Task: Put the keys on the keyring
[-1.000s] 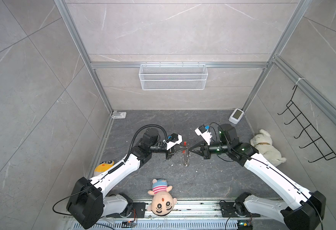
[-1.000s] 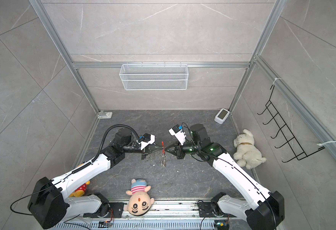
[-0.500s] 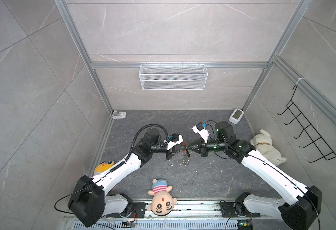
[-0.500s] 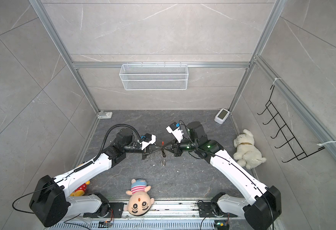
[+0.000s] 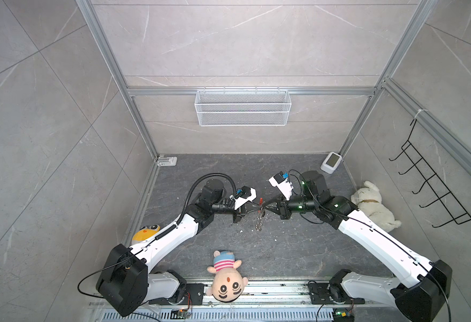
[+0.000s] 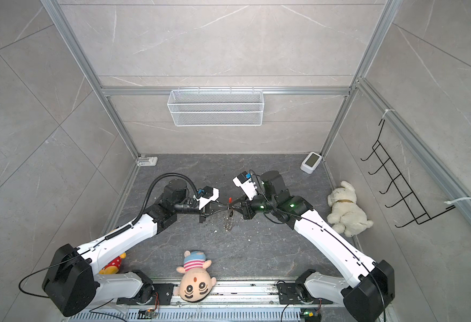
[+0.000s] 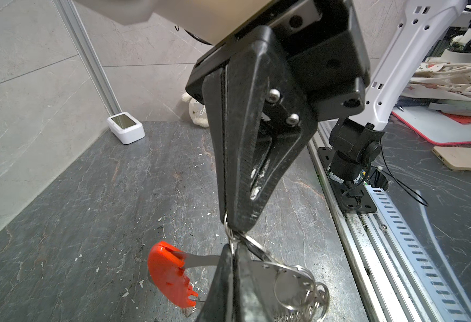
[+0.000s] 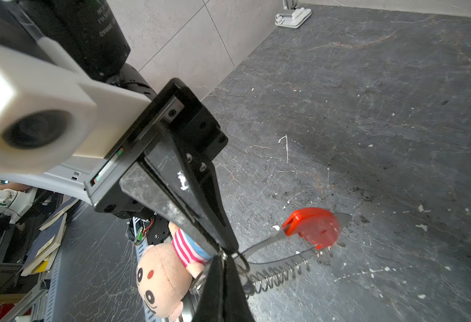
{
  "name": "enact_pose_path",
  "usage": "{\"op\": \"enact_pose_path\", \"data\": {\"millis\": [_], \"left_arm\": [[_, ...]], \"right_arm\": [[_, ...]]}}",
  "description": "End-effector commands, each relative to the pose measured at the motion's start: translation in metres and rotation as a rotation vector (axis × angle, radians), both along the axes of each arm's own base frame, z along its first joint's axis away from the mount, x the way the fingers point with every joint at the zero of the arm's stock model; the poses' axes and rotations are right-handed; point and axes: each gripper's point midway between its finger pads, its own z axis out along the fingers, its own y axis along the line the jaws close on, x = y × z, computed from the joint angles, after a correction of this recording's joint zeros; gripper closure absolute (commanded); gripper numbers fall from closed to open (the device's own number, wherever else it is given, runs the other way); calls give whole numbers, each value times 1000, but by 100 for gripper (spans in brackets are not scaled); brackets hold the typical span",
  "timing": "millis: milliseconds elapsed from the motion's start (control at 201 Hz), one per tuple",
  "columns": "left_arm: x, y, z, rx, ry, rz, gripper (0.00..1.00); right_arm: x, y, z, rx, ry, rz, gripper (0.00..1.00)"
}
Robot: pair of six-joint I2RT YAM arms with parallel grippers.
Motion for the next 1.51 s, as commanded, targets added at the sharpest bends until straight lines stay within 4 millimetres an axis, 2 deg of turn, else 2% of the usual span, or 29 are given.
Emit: {"op": "enact_pose_path", "data": {"millis": [0, 339, 608, 986, 1036, 1156, 1226, 1385, 1505], "left_arm": [[-9, -3, 36, -86, -82, -58, 100], [-13, 0, 42, -117, -108, -51, 100], [-13, 5, 48, -164, -111, -42, 100], [-7, 4, 66, -287, -116, -22, 100], [-5, 4, 68, -304, -118, -19, 100], [-2, 2, 68, -324, -108, -20, 100], [-2, 2, 69, -331, -107, -20, 100], [0, 6, 70, -331, -100, -17, 100], [2, 11, 73, -339, -87, -26, 100]], "right_arm": [[9, -10, -8, -53, -15, -76, 100], [12, -17, -26, -56, 38, -138, 100], [15, -21, -27, 4, 97, -139, 100], [10, 4, -24, 182, 258, -3, 100], [10, 5, -21, 187, 258, -3, 89], [9, 2, -15, 181, 247, -14, 73], [11, -6, -12, 147, 217, -54, 63], [15, -37, 8, 68, 56, -188, 60], [11, -48, 28, 50, -75, -195, 64]]}}
